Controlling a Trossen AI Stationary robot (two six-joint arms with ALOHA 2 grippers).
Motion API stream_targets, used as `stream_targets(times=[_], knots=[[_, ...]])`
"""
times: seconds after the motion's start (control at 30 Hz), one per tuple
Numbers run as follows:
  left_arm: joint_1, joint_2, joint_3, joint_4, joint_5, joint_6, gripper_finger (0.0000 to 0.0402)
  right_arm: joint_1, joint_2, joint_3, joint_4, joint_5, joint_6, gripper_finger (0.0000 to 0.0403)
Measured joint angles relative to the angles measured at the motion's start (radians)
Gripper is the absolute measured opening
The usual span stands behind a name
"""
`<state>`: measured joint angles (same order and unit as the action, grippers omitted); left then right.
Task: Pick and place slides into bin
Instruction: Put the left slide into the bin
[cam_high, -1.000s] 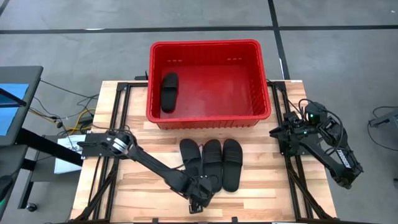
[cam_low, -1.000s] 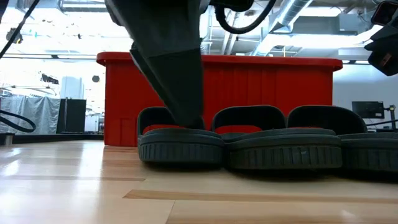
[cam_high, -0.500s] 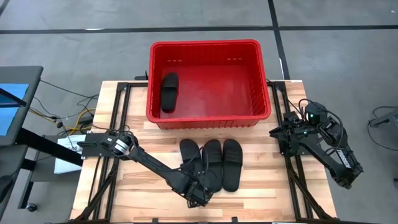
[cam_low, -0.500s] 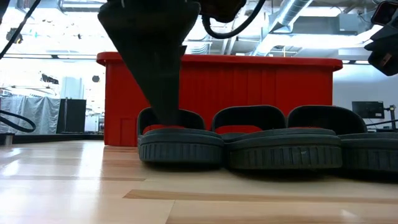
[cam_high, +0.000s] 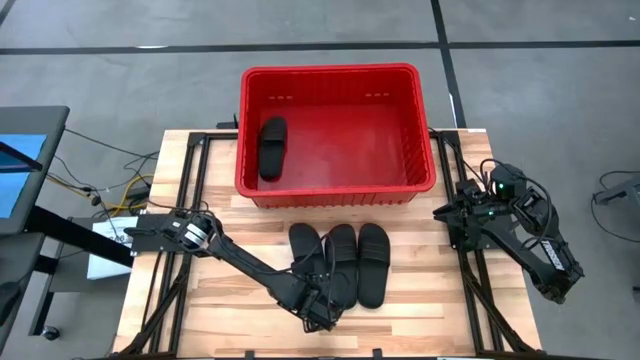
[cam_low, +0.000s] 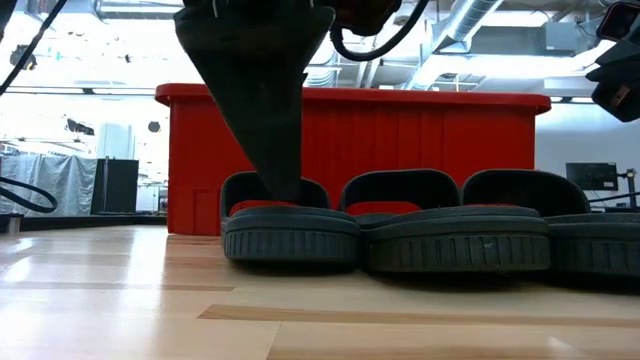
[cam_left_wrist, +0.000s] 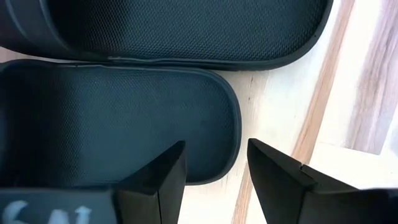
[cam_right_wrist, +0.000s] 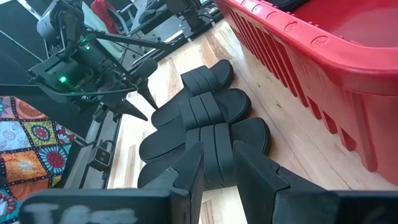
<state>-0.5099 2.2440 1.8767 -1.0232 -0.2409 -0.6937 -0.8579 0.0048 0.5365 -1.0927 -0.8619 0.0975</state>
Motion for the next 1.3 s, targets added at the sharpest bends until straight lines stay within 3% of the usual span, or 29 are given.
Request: stream_targets(times=[0.47, 0.93, 1.3], knots=[[-0.001, 0.095, 0.006, 0.044, 0.047, 0.035, 0.0162, 0.0, 0.0, 0.0, 0.0, 0.0, 0.0, 0.0077], [-0.008, 0.143, 0.006, 0.049, -0.069, 0.002, 0.0162, 0.0, 0.0, 0.0, 0.0, 0.003, 0.0, 0.0077], [-0.008, 0.143, 0.005, 0.053, -0.079, 0.0, 0.0162, 0.0, 0.0, 0.0, 0.0, 0.003, 0.0, 0.0077]])
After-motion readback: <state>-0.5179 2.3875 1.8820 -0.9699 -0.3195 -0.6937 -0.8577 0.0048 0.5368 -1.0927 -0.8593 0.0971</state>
